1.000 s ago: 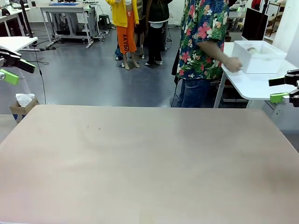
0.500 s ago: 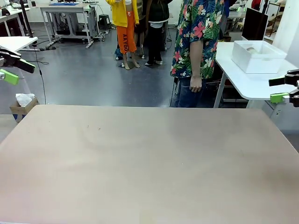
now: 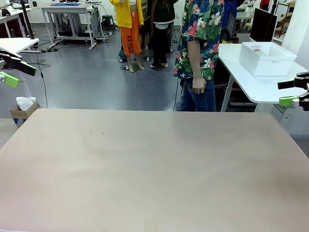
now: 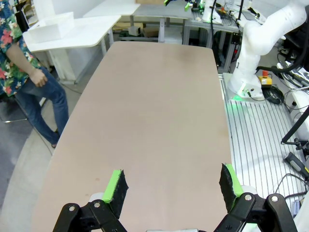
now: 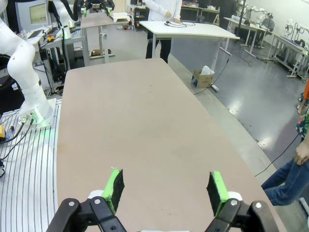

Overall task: Stack the cups and store them in the basket.
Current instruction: Place the stack of Reusable plastic cups into the Pantry Basket.

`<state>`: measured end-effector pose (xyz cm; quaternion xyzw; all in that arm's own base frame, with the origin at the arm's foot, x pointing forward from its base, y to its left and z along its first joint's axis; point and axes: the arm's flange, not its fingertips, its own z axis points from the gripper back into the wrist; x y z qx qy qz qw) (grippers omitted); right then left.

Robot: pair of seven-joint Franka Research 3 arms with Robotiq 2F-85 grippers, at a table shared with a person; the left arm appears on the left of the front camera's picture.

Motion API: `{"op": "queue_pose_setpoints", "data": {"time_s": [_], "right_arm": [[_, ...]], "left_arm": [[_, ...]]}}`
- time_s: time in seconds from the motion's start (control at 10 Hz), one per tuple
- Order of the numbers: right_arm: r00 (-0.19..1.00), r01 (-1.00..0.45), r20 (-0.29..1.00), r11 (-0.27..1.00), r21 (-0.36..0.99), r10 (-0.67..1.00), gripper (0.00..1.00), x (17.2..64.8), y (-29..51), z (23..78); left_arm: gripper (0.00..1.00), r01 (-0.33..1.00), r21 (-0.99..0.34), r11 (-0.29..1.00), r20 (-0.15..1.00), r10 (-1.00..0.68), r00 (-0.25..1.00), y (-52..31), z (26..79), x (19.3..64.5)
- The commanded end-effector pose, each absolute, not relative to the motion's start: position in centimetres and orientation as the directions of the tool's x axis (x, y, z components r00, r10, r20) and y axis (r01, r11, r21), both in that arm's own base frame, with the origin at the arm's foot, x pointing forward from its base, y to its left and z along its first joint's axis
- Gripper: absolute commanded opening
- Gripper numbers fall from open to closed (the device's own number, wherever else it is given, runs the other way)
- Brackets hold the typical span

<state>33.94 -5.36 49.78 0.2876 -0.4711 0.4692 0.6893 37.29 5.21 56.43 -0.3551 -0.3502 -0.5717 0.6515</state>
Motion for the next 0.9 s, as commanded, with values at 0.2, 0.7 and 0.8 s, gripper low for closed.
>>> {"op": "queue_pose_setpoints", "data": {"time_s": [0.2,0.7,0.8], "right_arm": [[0.101,-0.914,0.925,0.4,-0.059,0.366,0.92,34.24,-5.31,49.93],[0.101,-0.914,0.925,0.4,-0.059,0.366,0.92,34.24,-5.31,49.93],[0.101,-0.914,0.925,0.4,-0.059,0.366,0.92,34.24,-5.31,49.93]], "left_arm": [[1.0,0.993,-0.072,0.096,0.868,-0.485,0.11,5.03,56.68,37.22],[1.0,0.993,-0.072,0.096,0.868,-0.485,0.11,5.03,56.68,37.22],[1.0,0.993,-0.072,0.096,0.868,-0.485,0.11,5.03,56.68,37.22]]}}
